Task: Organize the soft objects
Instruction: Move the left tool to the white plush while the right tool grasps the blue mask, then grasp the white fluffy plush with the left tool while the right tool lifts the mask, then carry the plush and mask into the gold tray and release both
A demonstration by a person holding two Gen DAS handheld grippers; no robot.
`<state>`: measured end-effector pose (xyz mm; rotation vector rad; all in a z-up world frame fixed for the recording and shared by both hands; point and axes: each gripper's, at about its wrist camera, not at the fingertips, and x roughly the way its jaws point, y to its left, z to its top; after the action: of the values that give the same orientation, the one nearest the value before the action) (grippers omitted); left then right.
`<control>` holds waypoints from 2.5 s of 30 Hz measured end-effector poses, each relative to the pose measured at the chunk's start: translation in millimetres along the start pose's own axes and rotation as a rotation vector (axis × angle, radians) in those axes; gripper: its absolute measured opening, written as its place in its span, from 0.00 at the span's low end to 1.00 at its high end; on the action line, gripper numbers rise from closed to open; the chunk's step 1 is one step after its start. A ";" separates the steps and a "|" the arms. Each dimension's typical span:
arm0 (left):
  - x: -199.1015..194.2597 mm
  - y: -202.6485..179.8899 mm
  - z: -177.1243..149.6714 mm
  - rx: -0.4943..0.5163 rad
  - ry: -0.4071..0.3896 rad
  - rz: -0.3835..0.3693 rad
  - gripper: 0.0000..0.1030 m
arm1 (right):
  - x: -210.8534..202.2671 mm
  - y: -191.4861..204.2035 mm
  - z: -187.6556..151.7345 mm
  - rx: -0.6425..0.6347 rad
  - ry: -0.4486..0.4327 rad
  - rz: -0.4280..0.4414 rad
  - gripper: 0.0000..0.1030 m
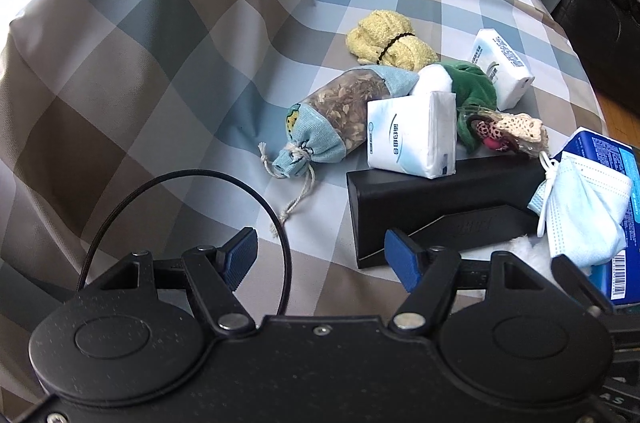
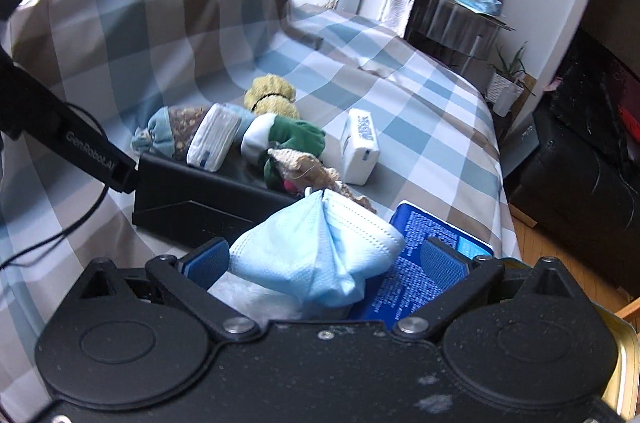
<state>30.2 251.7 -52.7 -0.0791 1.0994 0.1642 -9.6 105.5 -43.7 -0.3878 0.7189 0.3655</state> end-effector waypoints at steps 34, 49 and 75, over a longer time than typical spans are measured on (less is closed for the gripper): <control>-15.8 -59.9 -15.3 0.177 -0.019 -0.112 0.69 | -72.9 -96.5 3.1 0.317 -0.101 -0.073 0.49; 3.2 -128.2 -37.1 0.385 -0.014 -0.130 0.71 | -92.3 -121.3 -16.9 0.456 -0.128 -0.115 0.49; -59.3 -105.5 -14.9 0.333 -0.128 -0.155 0.47 | -123.3 -180.3 -30.8 0.664 -0.190 -0.224 0.49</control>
<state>8.9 140.1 -8.4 0.1422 0.9757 -0.1516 -31.8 -88.2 59.4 0.1942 0.5645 -0.0590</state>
